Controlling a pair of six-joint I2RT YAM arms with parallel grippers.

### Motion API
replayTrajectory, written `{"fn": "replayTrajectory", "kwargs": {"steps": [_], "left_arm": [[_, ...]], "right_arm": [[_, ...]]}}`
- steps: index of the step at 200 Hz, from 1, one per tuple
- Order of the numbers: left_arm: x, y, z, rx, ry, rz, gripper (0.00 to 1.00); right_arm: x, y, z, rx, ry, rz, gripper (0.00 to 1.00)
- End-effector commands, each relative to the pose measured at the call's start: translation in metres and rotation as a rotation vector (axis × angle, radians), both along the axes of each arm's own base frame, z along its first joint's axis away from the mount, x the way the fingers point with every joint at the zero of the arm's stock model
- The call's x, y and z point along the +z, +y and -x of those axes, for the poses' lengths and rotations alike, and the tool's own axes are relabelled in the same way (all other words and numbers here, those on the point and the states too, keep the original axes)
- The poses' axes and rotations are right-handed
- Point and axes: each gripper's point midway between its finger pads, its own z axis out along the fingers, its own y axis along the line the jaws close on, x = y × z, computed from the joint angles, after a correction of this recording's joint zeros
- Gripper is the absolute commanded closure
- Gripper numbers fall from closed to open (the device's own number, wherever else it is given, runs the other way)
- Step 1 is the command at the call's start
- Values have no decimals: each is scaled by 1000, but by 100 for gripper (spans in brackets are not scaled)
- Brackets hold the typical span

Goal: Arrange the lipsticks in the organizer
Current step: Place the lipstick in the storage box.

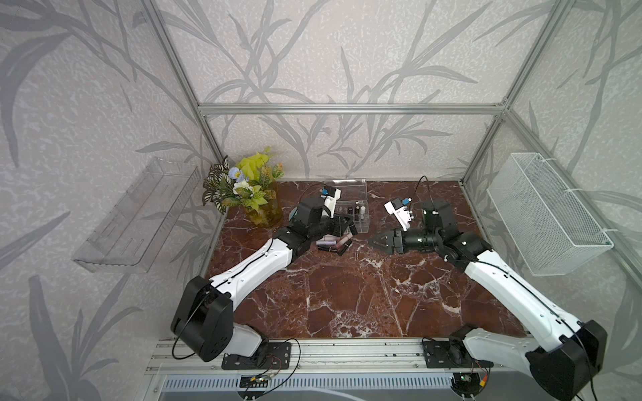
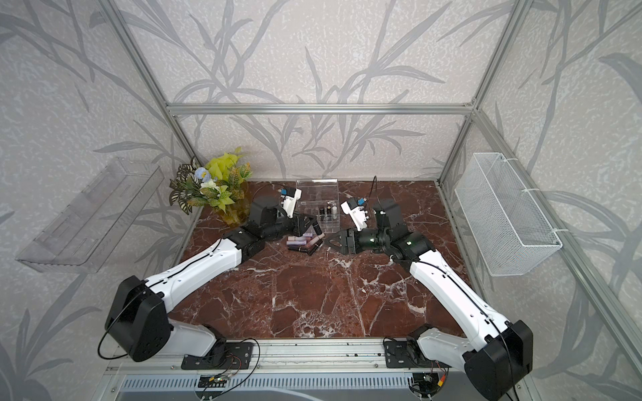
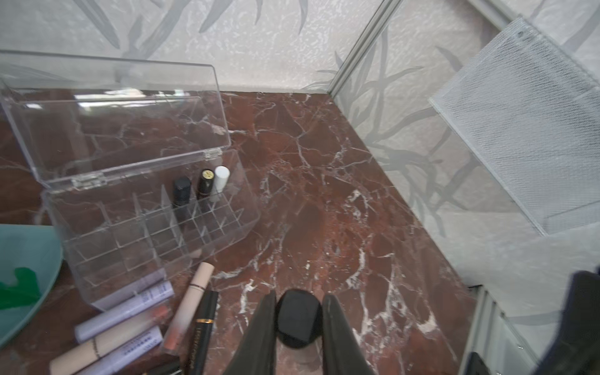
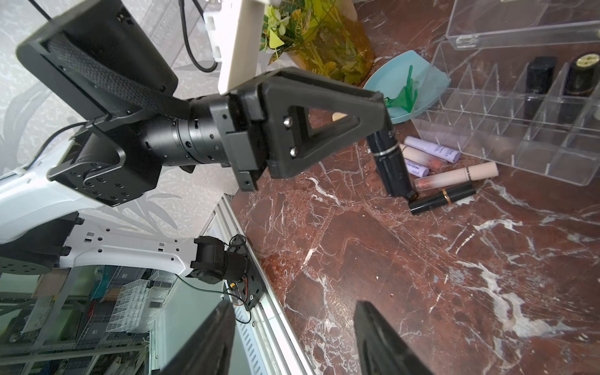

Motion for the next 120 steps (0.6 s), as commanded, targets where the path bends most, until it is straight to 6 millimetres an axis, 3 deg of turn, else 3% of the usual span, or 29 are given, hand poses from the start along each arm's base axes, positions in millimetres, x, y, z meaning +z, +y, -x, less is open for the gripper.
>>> {"fn": "replayTrajectory", "kwargs": {"steps": [1,57,120], "left_arm": [[-5,7,-27,80,-88,-153,85],[-28,7,-70,177,-149,-346,86],[-38,8,-95,239,-218,-460,86]], "right_arm": [[-3,-7,1,-18,5,5,38],[-8,-14,0,-40,21,8,38],[-10,-16,-5,-46,29,-2,38]]}}
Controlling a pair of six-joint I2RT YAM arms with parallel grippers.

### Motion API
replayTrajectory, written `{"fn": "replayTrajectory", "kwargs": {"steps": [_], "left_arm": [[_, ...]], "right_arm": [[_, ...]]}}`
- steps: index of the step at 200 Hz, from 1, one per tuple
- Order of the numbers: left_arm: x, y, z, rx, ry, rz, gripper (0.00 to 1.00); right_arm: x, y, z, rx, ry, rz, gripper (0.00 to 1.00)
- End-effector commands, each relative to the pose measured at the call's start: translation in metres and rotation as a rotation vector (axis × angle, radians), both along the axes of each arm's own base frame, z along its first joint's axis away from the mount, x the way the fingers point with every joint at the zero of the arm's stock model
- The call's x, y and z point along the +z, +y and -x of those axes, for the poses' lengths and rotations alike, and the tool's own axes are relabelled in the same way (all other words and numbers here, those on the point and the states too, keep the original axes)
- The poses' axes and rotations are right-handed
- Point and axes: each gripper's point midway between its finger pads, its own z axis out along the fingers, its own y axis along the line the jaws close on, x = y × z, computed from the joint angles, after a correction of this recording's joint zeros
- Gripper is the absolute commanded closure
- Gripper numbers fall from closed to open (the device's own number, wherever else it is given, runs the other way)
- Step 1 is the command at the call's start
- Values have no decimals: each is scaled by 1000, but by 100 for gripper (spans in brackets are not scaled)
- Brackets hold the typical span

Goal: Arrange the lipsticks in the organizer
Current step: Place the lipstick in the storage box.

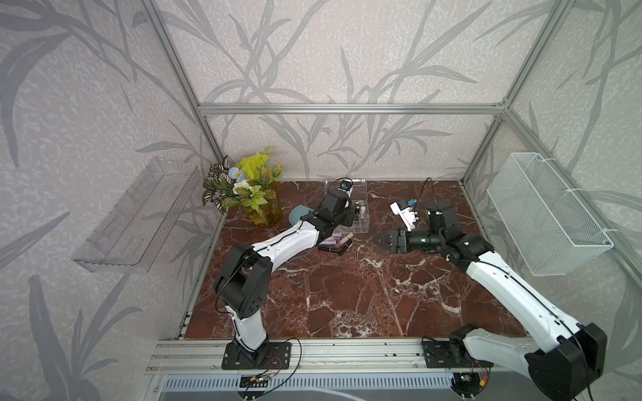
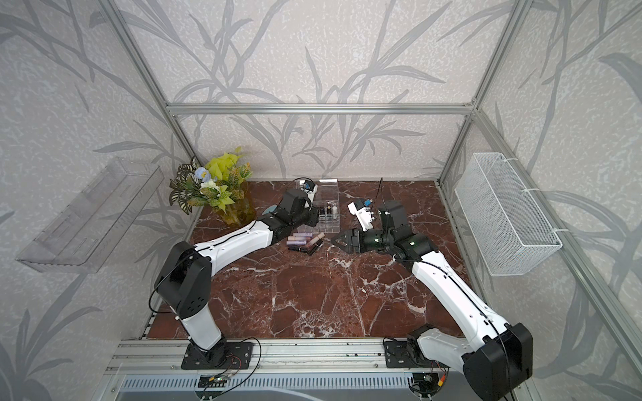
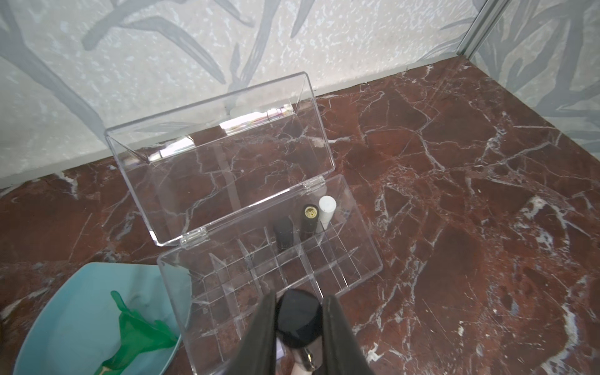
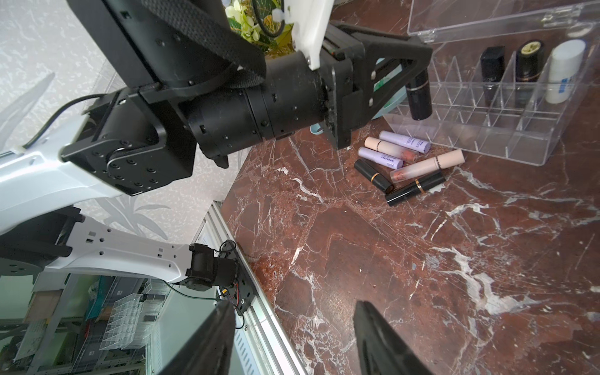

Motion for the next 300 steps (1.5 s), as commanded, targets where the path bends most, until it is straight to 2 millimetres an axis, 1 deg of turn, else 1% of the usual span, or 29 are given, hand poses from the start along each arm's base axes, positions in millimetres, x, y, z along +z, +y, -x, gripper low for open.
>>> {"fn": "replayTrajectory", "kwargs": {"steps": [1,29,43,87,117,144,193,208,232,266,300], "left_arm": [[12,4,-15,38,-84,-61,86],[5,8,-27,78,-126,-107,87],[4,9,-32,90,-145,-117,87],[-2,3,-48,108,-182,-128,87],[-1,0,-59,117,-202,-121,88],[-2,-3,-65,110,-215,-101,88],[-13,-2,-68,115,-207,-75,89],[-19,-2,-68,109,-197,-68,89],[-28,2,-69,114,-189,-68,89],[-30,4,-70,108,-193,-50,89],[-37,4,-69,105,-181,-46,89]], "right_arm": [[1,-1,3,7,3,-13,38],[1,-3,3,4,6,-16,38],[1,-6,3,0,9,-18,38],[-4,-13,5,-11,20,-20,38],[-6,-17,6,-19,22,-22,38],[-9,-20,6,-25,29,-22,38],[-13,-23,4,-31,34,-26,38],[-14,-23,3,-32,41,-26,38],[-13,-24,3,-32,39,-28,38],[-15,-25,2,-35,45,-28,38],[-16,-24,1,-34,47,-29,38]]}}
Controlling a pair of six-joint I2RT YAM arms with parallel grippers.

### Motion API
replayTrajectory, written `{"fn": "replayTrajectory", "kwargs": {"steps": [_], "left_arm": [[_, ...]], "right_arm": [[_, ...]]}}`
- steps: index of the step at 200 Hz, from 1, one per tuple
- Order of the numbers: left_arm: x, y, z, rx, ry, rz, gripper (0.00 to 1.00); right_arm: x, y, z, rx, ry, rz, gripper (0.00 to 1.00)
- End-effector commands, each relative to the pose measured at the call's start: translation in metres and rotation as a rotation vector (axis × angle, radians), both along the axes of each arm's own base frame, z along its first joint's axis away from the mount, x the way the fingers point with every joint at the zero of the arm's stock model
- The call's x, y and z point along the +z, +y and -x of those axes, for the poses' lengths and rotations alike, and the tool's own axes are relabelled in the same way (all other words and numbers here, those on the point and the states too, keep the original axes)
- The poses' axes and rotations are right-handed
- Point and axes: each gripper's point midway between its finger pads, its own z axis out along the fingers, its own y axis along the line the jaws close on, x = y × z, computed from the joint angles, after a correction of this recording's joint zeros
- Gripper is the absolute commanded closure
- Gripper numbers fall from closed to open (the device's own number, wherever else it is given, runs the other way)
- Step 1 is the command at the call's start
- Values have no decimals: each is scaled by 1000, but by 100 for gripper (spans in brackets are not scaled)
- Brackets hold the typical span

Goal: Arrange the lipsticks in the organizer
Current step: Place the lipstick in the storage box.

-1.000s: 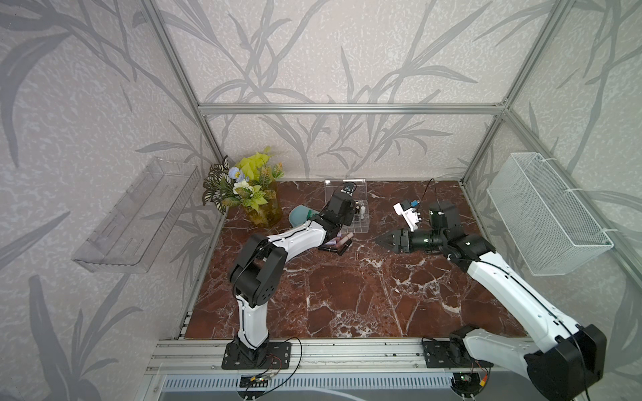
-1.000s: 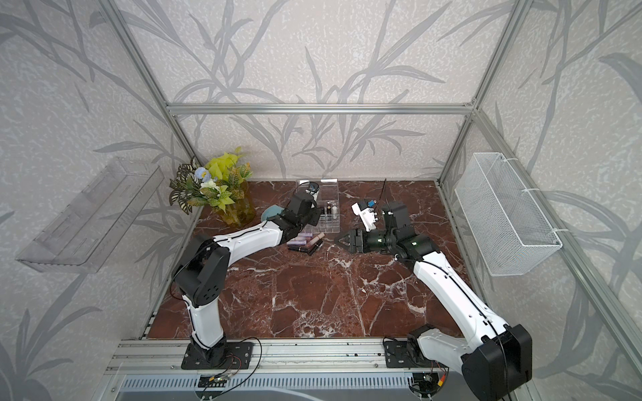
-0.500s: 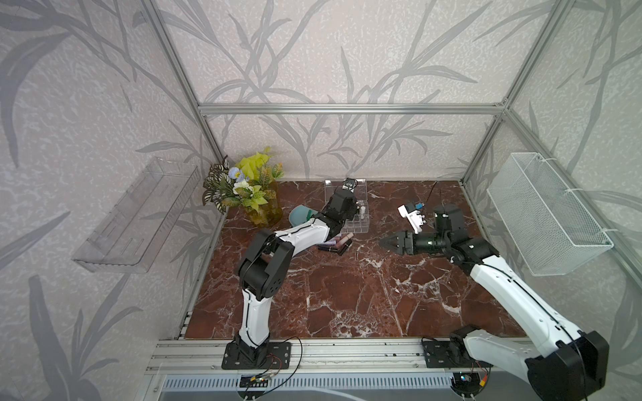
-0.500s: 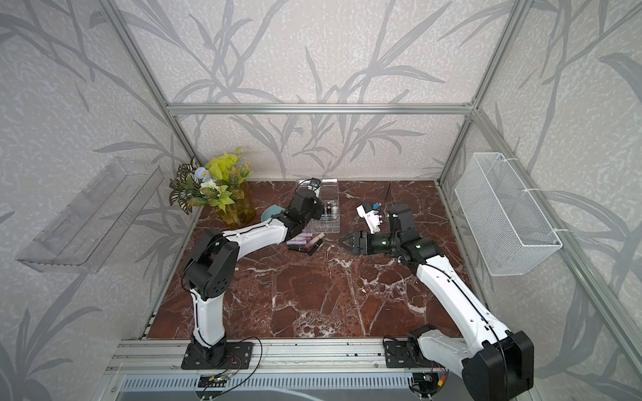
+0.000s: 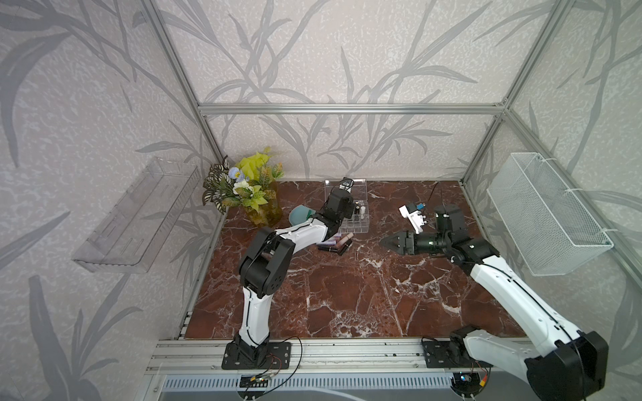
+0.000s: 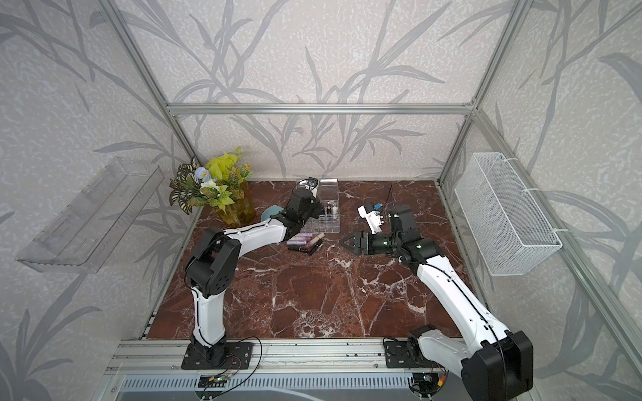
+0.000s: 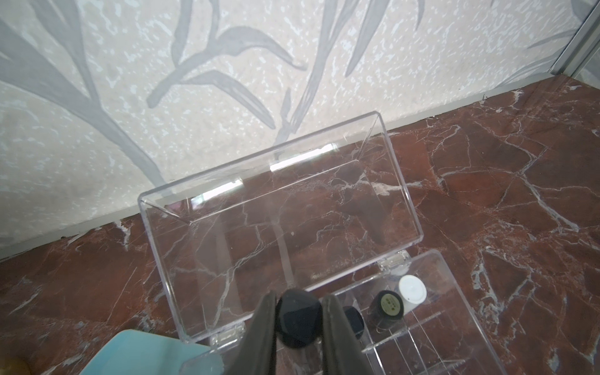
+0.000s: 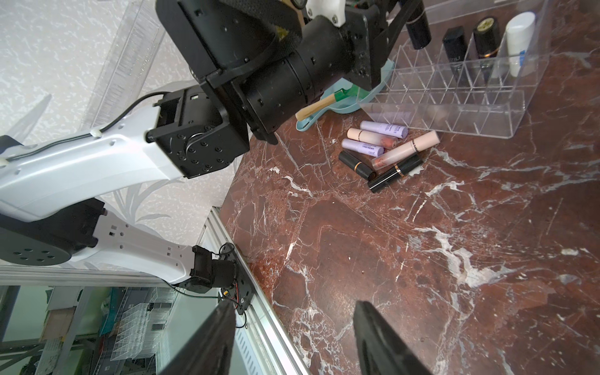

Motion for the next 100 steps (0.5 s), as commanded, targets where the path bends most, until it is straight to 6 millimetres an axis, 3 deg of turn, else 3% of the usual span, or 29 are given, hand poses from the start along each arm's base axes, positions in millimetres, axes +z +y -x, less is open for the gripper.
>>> {"fn": "replayTrajectory", "kwargs": {"steps": [1,100], "left_arm": [[-13,-2,0,-10,8,15,89],[-29,-4,5,-38,24,24,89]], "right_arm": [[1,0,2,13,-7,-11,38],[-1,2,-1,16,-2,-20,38]]}}
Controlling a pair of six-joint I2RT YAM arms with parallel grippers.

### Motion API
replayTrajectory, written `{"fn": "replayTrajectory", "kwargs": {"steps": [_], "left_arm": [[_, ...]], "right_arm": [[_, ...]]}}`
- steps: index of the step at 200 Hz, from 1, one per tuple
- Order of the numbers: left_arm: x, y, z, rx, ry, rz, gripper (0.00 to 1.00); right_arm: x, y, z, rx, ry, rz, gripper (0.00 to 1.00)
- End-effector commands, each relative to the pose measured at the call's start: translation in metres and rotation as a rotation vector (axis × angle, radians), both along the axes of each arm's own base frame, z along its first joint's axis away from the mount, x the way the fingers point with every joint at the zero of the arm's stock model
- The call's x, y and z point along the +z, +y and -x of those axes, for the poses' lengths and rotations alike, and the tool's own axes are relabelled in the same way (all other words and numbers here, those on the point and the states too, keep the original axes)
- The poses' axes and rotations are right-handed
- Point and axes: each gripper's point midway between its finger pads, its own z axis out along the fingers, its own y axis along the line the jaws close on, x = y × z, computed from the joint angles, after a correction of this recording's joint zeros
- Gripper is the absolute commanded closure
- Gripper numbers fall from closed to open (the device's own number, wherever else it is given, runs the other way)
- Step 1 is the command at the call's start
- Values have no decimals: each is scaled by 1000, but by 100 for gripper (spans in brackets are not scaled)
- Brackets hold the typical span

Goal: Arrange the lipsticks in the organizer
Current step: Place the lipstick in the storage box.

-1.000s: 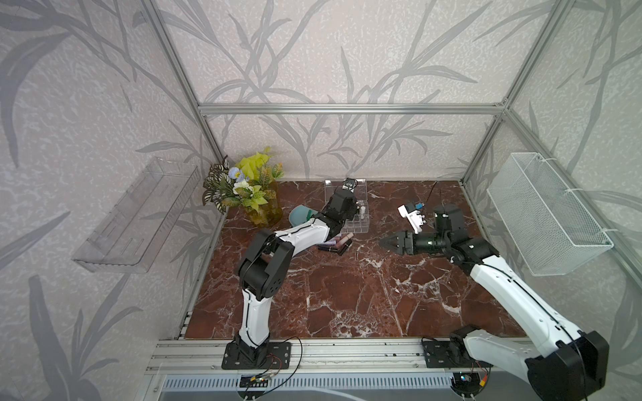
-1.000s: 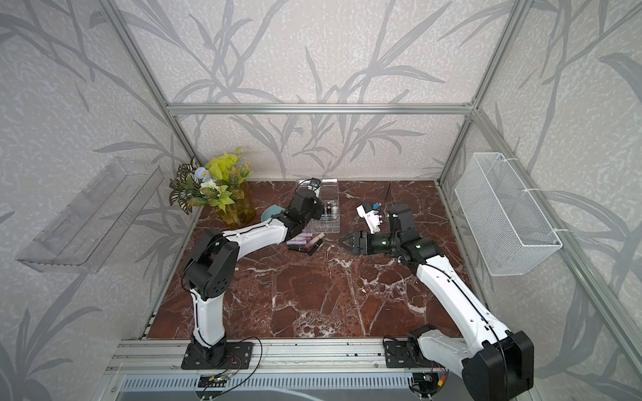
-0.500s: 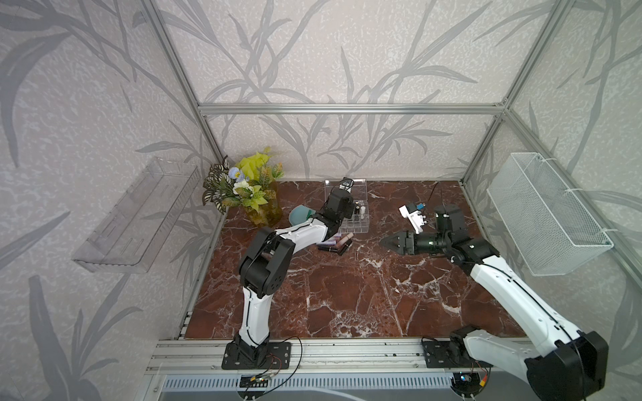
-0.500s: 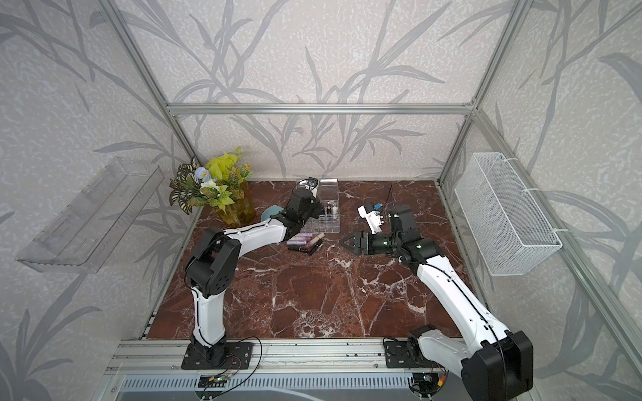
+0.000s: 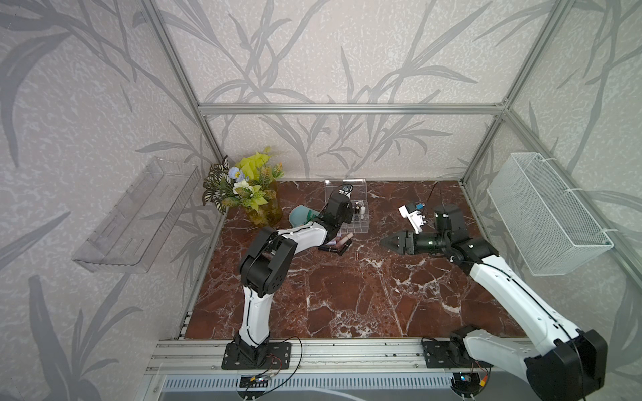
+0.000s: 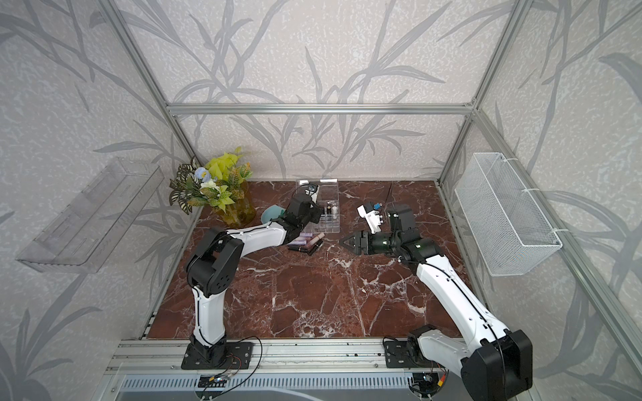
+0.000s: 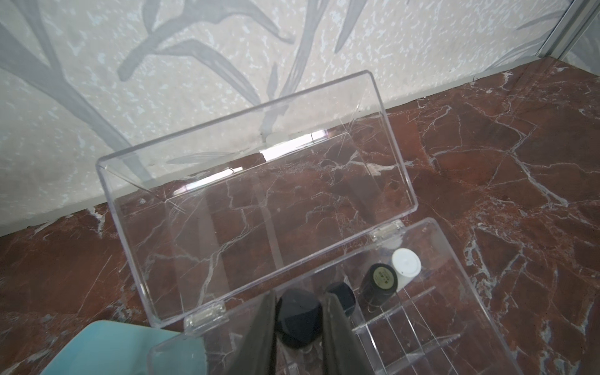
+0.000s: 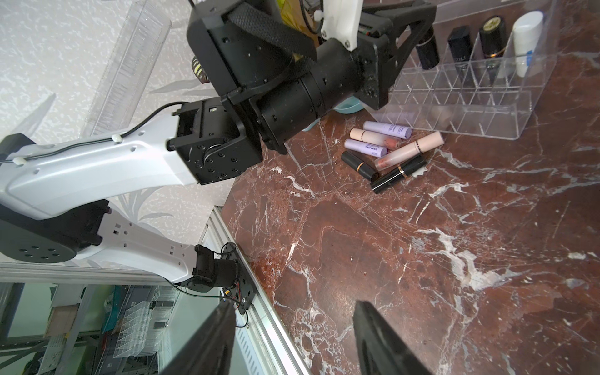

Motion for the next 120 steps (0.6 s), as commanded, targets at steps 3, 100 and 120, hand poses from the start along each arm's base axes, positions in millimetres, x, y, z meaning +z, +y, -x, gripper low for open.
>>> {"fn": "replayTrajectory", "kwargs": {"steps": [3,100,120], "left_arm": [[-7,-1,-2,-5,-5,10,89],[-19,6,-2,20,-28,-4,92],[-21,7,-1,21,-26,-15,92]], "right_arm": [[-1,1,0,9,-2,-13,38],[-4,-2,1,10,5,-7,38],[-5,-1,-1,10,8,-8,38]]}}
